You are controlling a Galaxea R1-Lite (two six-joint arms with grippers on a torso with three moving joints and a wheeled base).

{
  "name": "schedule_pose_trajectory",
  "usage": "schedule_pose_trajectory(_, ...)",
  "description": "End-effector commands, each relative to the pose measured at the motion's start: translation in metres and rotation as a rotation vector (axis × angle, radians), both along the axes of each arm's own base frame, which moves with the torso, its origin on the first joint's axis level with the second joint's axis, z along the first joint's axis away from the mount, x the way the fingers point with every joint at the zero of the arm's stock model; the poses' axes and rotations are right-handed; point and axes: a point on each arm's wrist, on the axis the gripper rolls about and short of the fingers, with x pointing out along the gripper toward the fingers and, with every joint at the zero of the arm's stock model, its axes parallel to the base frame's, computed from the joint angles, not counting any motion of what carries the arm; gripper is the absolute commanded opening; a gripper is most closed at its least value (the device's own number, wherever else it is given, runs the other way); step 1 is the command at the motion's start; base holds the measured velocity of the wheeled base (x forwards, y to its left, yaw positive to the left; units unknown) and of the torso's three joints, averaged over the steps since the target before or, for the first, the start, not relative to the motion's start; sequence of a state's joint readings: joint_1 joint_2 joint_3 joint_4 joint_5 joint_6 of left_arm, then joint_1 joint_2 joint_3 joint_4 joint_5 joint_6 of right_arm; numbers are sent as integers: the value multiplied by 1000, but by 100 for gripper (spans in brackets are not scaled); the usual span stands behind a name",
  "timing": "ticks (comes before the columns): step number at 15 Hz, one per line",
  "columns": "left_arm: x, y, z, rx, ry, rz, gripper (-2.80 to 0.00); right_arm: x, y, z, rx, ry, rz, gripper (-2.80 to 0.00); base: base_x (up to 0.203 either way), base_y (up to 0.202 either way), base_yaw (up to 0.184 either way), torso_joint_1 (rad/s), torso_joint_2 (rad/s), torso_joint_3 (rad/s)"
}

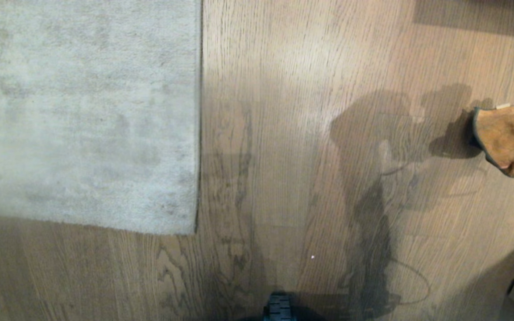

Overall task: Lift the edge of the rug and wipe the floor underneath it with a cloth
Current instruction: Pick up the rag, then lift up the carpet

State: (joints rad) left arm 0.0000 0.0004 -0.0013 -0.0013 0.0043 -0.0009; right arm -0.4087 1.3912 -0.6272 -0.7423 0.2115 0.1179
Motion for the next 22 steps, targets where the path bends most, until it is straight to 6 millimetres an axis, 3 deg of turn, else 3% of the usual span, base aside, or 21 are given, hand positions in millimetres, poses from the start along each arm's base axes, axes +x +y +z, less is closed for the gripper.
schedule_pose_trajectory(1, 0, 0, 0, -1, 0, 0, -280, -10, 12, 12, -22, -53, 35, -280, 0, 0, 0, 0, 0, 0)
schedule_pose_trajectory(9, 0, 0, 0, -1, -1, 0, -280, -25, 22, 17, -33, -78, 56, -280, 0, 0, 0, 0, 0, 0)
schedule_pose_trajectory(16, 0, 0, 0, -1, -1, 0, -280, -41, 70, 2, -73, -56, 266, -280, 0, 0, 0, 0, 0, 0)
schedule_pose_trajectory(22, 0, 0, 0, -1, -1, 0, -280, -54, 89, 0, -62, -35, 209, -280, 0, 0, 0, 0, 0, 0)
